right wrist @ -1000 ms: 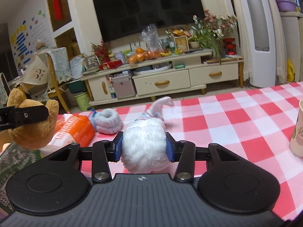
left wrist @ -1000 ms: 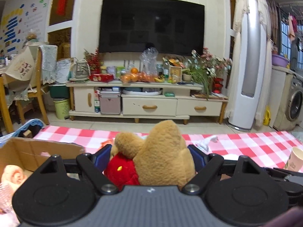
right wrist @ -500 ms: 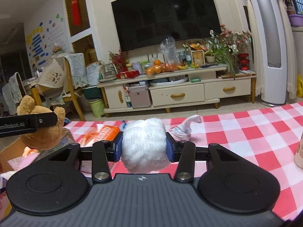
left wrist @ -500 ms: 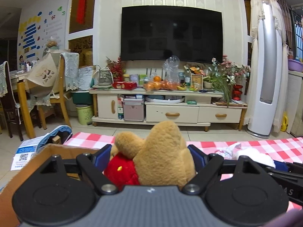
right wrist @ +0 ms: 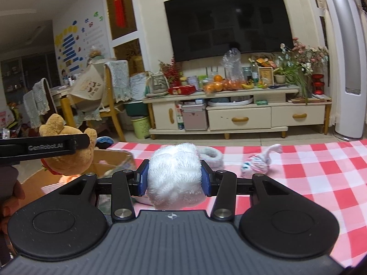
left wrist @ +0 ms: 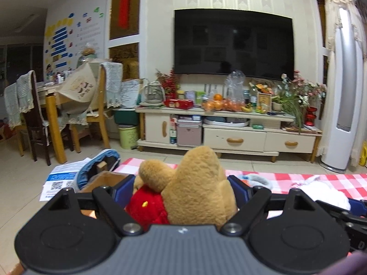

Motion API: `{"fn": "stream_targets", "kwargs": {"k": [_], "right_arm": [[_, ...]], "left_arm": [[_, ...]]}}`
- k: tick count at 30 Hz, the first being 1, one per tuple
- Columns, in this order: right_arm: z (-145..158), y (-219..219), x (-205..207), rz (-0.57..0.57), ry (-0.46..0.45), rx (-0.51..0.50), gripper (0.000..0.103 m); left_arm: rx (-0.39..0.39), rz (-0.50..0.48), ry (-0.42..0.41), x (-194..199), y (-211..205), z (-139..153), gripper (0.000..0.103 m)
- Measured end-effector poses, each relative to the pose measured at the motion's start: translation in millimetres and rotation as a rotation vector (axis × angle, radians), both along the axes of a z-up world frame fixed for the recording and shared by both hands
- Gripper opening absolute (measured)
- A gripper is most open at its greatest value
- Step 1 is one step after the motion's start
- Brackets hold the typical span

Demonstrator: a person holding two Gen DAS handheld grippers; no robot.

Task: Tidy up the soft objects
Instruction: 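Carry the fluffy roll and bear over the box and open both grippers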

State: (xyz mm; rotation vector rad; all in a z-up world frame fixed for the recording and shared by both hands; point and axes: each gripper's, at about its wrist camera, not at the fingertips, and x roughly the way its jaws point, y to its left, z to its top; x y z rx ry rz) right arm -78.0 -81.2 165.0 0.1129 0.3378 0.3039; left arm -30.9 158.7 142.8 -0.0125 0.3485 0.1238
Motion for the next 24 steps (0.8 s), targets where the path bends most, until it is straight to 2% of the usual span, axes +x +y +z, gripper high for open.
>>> {"fn": "stream_targets", "kwargs": {"k": [15, 24], "right_arm": [[32, 70, 0, 0.129, -0.028, -0.046, 0.055], [28, 102, 10, 0.202, 0.012, -0.069, 0.055]], "left_arm": [[-0.055, 0.152, 0.027, 1, 60, -1, 0.085], [-0.087, 0.214, 0.048, 1, 89, -4, 0.085]]}}
